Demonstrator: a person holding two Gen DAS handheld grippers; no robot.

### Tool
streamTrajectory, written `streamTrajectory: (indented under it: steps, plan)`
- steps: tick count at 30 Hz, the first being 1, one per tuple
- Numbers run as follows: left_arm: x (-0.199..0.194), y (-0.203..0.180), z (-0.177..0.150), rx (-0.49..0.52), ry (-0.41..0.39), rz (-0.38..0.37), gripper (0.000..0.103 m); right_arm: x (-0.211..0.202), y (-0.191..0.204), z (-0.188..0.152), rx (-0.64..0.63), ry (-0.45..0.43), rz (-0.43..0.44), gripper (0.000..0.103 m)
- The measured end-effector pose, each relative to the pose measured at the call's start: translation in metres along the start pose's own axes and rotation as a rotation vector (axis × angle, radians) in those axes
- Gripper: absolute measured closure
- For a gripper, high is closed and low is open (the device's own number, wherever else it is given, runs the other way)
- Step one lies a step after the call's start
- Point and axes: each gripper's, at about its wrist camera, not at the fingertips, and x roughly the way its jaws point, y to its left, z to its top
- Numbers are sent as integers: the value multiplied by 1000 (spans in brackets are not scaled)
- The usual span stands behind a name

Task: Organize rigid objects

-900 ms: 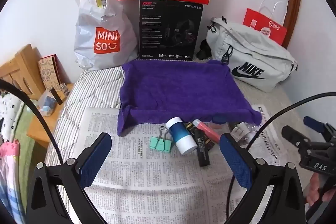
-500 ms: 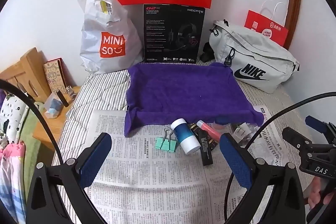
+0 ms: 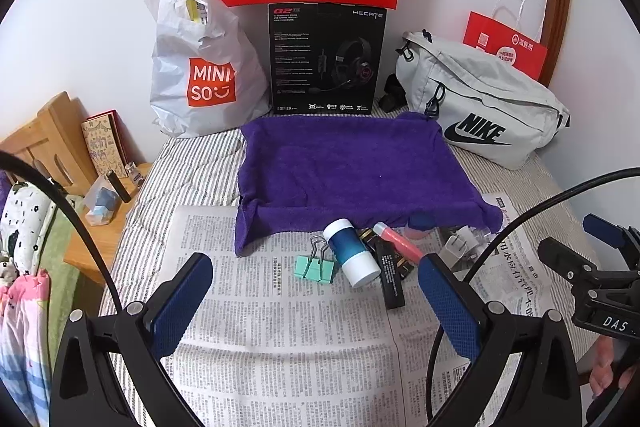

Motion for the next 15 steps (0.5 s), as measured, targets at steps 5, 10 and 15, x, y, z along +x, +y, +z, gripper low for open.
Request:
streamTrajectory:
  steps: [5,10,15]
  plan:
    - [0,0,0,0,1,2,0,-1,0,-1,2,0,-1,0]
    - [0,-1,-1,-2,-2,4,0,-2,-1,-1,8,-2,1,0]
    - [1,0,0,6,0,2,0,-4,-3,0,17,-11,-5,0]
